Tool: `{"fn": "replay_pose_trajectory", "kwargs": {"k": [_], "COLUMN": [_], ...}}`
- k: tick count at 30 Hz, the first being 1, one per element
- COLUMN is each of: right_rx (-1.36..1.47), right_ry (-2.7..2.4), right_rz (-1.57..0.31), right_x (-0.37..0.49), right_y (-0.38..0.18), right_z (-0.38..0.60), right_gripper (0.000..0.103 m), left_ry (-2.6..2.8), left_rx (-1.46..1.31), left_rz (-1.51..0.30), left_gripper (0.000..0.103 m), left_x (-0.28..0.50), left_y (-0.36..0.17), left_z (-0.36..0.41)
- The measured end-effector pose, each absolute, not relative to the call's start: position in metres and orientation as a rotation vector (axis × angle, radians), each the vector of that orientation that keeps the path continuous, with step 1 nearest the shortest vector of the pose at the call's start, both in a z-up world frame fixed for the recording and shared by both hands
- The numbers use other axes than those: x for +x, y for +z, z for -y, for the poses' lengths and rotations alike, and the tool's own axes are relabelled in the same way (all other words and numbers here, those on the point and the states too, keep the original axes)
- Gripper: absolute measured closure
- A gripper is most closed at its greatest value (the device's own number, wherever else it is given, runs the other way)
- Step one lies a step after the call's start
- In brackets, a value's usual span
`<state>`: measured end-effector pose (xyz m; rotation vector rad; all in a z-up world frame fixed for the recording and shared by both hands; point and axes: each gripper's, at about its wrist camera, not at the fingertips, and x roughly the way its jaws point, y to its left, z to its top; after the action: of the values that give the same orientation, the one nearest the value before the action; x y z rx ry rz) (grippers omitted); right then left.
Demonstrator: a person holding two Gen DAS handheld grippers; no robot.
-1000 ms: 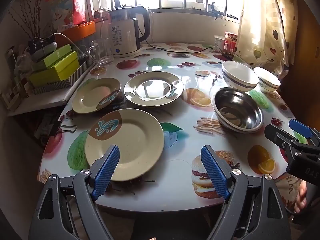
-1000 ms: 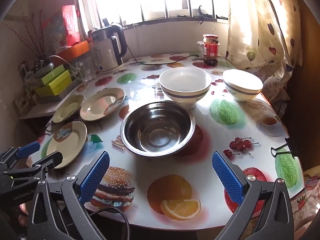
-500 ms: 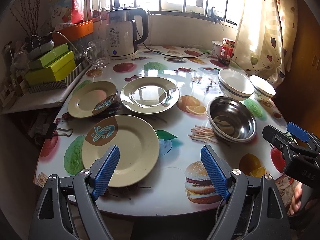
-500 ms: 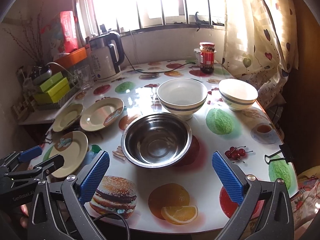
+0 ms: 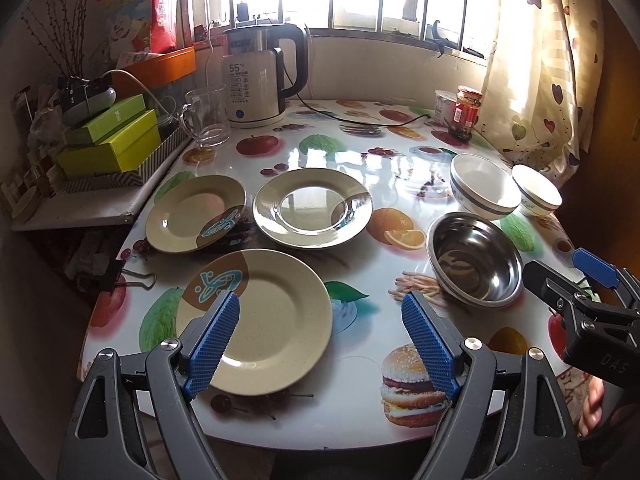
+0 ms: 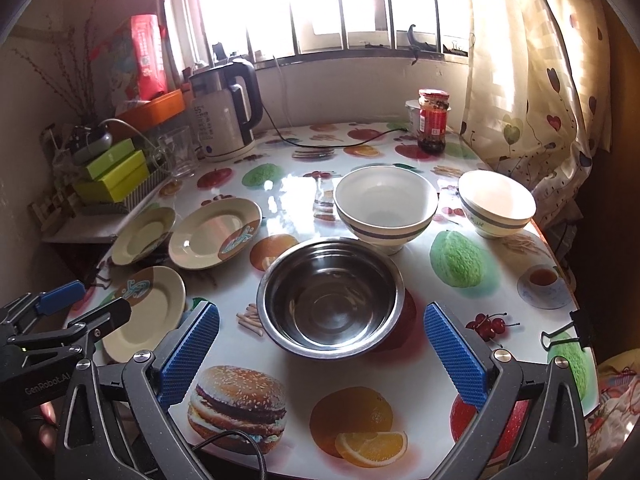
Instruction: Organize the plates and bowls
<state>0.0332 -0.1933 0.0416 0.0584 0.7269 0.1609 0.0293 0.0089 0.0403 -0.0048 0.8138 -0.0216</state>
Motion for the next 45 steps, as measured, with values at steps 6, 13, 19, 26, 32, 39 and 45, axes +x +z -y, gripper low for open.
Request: {"fn": "replay_pose_trajectory", "kwargs": {"k": [6, 13, 19, 26, 32, 39, 45], "right_rx": [0.072, 0.072, 0.080, 0.074, 0.072, 0.059, 0.033], "right_ry": [0.140, 0.173, 0.184, 0.194, 0.193, 0.209, 0.252], "right_rz": [-0.728, -0.732, -0.739, -0.745, -0.745, -0.747, -0.758], "right_x": [0.046, 0.053, 0.063, 0.070, 0.071, 0.076, 0.088], "right_y": [0.041, 0.041, 0.042, 0.041, 0.041, 0.040, 0.046], "right_z": [0.197, 0.195, 0.195, 0.189, 0.189, 0.186, 0.179], "right_gripper": [0.000, 0.000, 0.000, 0.000, 0.000, 0.000, 0.000], "left_ry": [-0.013, -0.017, -0.005, 0.001, -0.002, 0.004, 0.001], "left_rx": [0.005, 0.006, 0.004, -0.007, -0.002, -0.004, -0.042], "left_rz": [-0.826, -0.829, -0.828, -0.835, -0.839, -0.839, -0.829], "left_gripper": [0.019, 0.019, 0.019, 0.019, 0.019, 0.019, 0.019], "left_x": [0.042, 0.050, 0.056, 0.061, 0.063, 0.065, 0.073], "left_y": [0.039, 0.039, 0.040, 0.038, 0.037, 0.038, 0.042], "left_z": [-0.006, -0.005, -0.009, -0.011, -0.010, -0.012, -0.025]}}
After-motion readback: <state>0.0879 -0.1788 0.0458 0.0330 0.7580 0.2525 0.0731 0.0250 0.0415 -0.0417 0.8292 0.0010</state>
